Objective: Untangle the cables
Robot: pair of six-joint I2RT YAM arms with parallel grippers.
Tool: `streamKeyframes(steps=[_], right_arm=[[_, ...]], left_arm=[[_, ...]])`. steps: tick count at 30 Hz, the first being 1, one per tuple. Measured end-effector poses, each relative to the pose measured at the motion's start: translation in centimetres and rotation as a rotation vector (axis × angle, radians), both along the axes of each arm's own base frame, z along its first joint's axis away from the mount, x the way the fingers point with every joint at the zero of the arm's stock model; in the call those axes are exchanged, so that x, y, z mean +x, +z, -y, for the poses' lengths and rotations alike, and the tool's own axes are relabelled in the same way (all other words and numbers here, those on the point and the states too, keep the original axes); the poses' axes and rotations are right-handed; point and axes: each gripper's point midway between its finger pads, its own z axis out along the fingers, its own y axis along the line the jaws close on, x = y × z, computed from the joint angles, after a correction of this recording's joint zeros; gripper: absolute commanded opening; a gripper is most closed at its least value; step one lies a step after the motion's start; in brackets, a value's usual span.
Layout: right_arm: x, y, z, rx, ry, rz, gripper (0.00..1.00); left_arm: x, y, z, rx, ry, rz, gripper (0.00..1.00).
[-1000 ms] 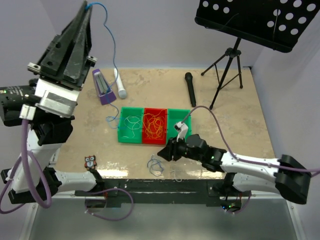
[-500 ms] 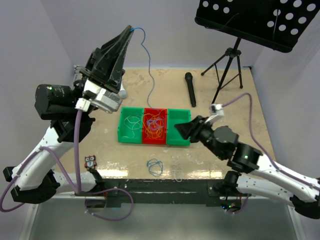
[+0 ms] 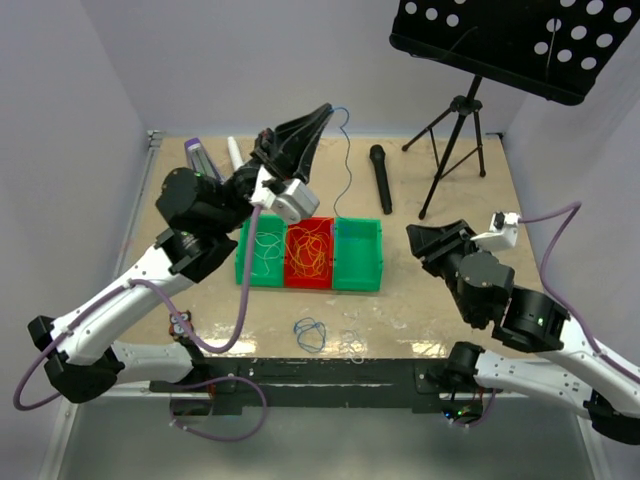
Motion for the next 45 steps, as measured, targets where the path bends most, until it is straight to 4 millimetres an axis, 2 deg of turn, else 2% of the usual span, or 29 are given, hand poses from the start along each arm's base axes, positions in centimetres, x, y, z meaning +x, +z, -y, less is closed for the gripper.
streamKeyframes(steps=[7, 10, 13, 30, 36, 43, 45], right_arm=[[-0.2, -0.3, 1.8, 0.002, -0.06, -0.005, 0.44], [-0.2, -0.3, 2.2, 0.008, -0.072, -0.005, 0.44], [-0.2, -0.4, 2.4, 0.003, -0.079, -0.007, 0.43], [-0.5, -1.1, 3.0, -0.013, -0.087, -0.016, 0.43], [-0.4, -1.6, 2.9, -0.024, -0.087, -0.022, 0.43], [-0.3, -1.7, 2.8, -0.021, -0.086, -0.018, 0.44], [-0.3, -1.9, 2.7, -0.027, -0.085, -0.021, 0.43]], left_arm=[[3.0, -5.9, 3.2, 0.09, 0.015, -0.091, 0.0], [3.7, -7.5, 4.0, 0.112, 0.018, -0.115, 0.0], [4.0, -8.1, 4.4, 0.116, 0.012, -0.132, 0.0], [3.4, -7.7, 4.7, 0.107, -0.028, -0.128, 0.0], [2.3, -6.3, 4.2, 0.122, -0.029, -0.038, 0.0], [0.4, -2.9, 2.3, 0.082, 0.008, 0.121, 0.0], [0.2, -2.5, 2.1, 0.077, 0.013, 0.141, 0.0]])
